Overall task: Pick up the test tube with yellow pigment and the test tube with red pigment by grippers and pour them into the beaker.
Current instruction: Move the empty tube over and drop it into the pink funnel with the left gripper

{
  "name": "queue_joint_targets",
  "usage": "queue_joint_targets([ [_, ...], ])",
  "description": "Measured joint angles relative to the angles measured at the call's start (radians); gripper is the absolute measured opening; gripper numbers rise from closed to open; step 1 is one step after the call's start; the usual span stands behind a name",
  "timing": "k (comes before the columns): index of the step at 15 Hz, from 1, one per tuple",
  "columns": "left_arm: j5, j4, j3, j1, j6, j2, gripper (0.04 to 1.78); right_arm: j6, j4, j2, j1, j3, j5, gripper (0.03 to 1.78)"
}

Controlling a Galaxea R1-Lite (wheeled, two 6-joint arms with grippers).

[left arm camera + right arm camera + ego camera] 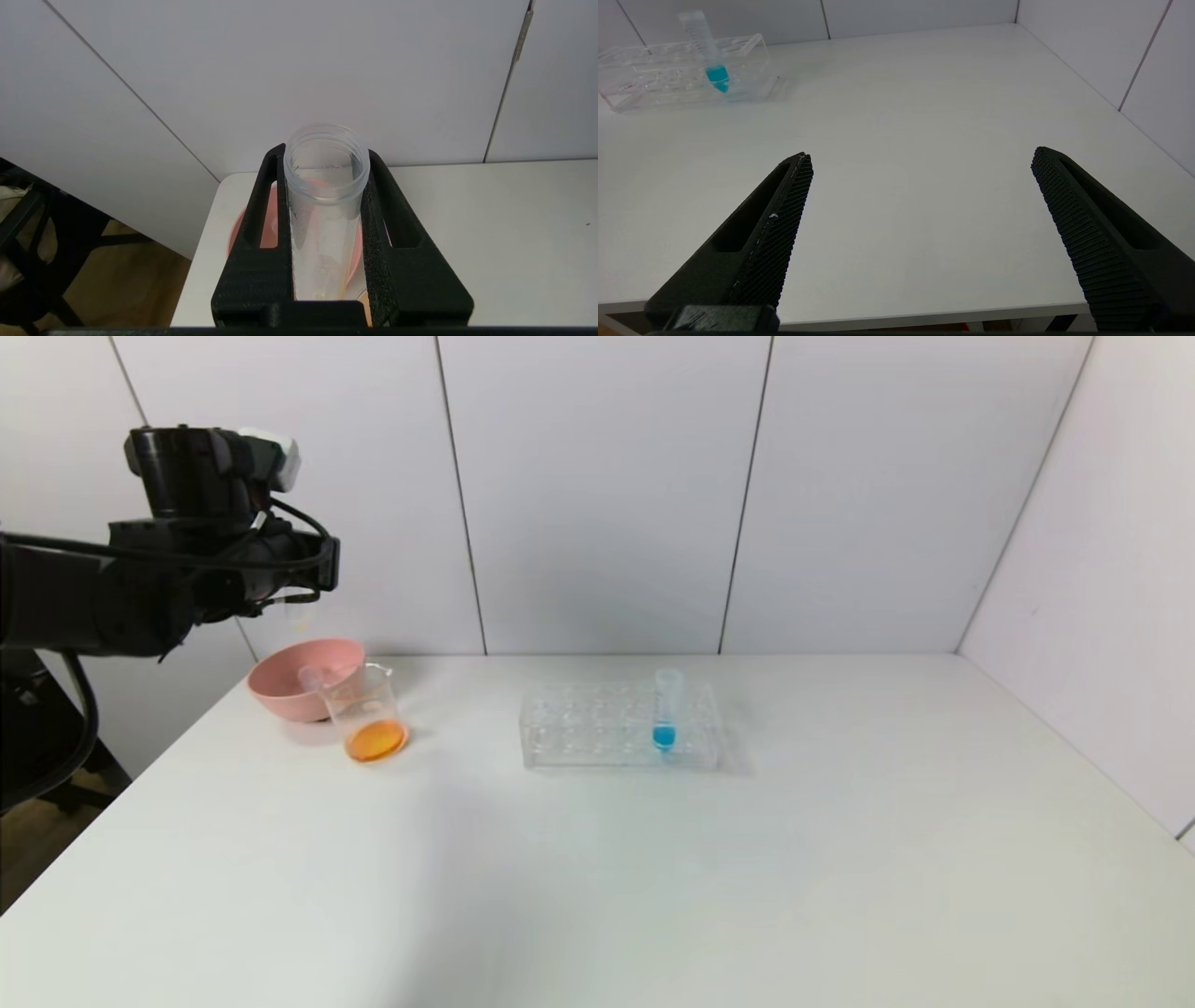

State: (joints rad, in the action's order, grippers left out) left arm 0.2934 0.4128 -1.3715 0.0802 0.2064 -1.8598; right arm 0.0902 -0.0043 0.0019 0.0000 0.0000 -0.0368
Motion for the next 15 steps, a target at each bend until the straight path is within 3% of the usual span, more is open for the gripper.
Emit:
queue_joint_targets([
  [4,0.018,0.375,0.402,-0.018,-0.114,0.187,0.44,0.0,0.0,0.0,0.0,0.0,0.0,1.71],
  [7,0.017,0.449,0.594,-0.024,-0.241,0.315,0.44,0.0,0.0,0.0,0.0,0.0,0.0,1.71],
  [11,-0.033,0.471,0.627,-0.084,-0.288,0.32,0.44,0.0,0.0,0.0,0.0,0.0,0.0,1.71],
  [15,-0.05,0.544,0.512,-0.139,-0.288,0.147,0.44,0.0,0.0,0.0,0.0,0.0,0.0,1.71],
])
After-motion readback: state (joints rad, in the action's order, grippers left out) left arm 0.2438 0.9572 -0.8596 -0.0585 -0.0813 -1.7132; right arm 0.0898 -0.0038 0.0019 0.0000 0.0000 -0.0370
